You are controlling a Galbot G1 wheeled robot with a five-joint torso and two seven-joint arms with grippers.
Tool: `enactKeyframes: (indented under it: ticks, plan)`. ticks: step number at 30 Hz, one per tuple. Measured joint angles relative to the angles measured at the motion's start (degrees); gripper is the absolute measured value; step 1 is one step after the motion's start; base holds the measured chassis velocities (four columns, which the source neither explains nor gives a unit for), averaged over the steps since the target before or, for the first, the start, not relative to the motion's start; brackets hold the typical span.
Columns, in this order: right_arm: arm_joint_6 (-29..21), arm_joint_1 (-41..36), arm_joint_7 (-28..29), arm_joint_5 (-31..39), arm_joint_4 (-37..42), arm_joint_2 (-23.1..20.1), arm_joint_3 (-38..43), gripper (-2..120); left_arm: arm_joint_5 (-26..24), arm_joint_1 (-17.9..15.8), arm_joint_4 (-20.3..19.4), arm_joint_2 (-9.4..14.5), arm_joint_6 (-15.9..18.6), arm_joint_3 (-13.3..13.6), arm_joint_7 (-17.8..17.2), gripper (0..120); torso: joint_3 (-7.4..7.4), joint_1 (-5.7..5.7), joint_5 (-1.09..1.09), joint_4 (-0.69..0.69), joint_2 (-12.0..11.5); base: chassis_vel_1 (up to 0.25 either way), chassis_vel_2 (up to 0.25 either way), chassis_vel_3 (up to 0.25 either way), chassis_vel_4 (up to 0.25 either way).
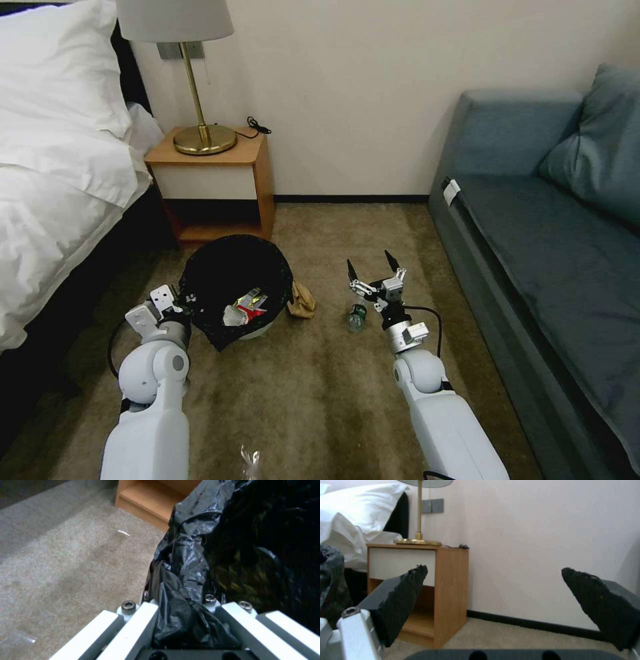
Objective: Pick up the trash bin, then pick up the garbage on the floor and place it into the trash bin.
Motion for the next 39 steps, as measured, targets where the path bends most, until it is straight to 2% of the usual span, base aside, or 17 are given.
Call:
enactKeyframes:
  ticks: [15,23,26,29,30,32,34,35,38,39]
  plan:
    - [0.00,0.44,0.58,-0.06,0.15,0.04,-0.67,100,-0.08,0.00,-0.27,0.12,0.00,-0.36,-0.03,3,0.01,0.00,0.00,0.00,0.00,0.011,-0.012,-0.007,0.006]
    - [-2.71,2.46,6.31,-0.35,-1.54,0.42,-3.35,100,-0.13,-0.22,-0.42,0.38,0.00,-0.78,-0.02,3,0.01,0.00,0.00,0.00,0.00,0.000,0.000,0.000,0.000]
    - [-6.90,6.24,10.04,0.04,-6.70,1.67,-4.77,100,-0.14,-0.34,-0.46,0.31,-0.13,-1.03,0.00,3,0.02,0.00,0.00,-0.01,0.00,0.000,0.000,0.000,0.000]
    - [-8.40,8.65,11.63,0.74,-10.11,2.64,-5.84,100,-0.13,-0.34,-0.40,0.25,-0.22,-1.13,0.06,3,0.02,0.00,0.00,-0.01,0.00,0.000,0.000,0.000,0.000]
    - [-8.40,8.65,11.63,0.74,-10.11,2.64,-5.84,100,-0.13,-0.34,-0.40,0.25,-0.22,-1.13,0.06,3,0.02,0.00,0.00,-0.01,0.00,0.000,0.000,0.000,0.000]
    - [-9.15,13.33,12.51,1.09,-17.73,5.06,-6.42,100,-0.03,-0.38,-0.14,0.16,-0.32,-1.23,0.10,3,0.02,0.00,-0.01,0.00,0.00,0.000,0.000,0.000,0.000]
    - [-9.15,13.97,12.51,1.06,-18.87,5.51,-6.34,100,0.01,-0.38,-0.11,0.16,-0.33,-1.24,0.09,3,0.02,0.00,0.00,0.00,0.00,0.000,0.000,0.000,0.000]
    - [-9.23,17.20,12.51,0.06,-24.15,7.69,-5.25,100,0.09,-0.36,-0.09,0.15,-0.33,-1.28,0.10,3,0.02,0.00,0.00,0.01,0.00,0.000,0.000,0.000,0.000]
    - [-10.33,18.84,12.54,-0.23,-26.62,8.44,-4.37,100,0.14,-0.21,-0.10,0.18,-0.35,-1.40,0.11,3,0.02,0.00,0.00,0.02,0.00,0.000,0.000,0.000,0.000]
    - [-12.61,20.03,12.63,-0.13,-28.26,8.66,-3.41,100,0.27,0.02,-0.09,0.27,-0.36,-1.67,0.10,3,0.02,0.00,-0.01,0.01,0.00,0.000,0.000,0.000,0.000]
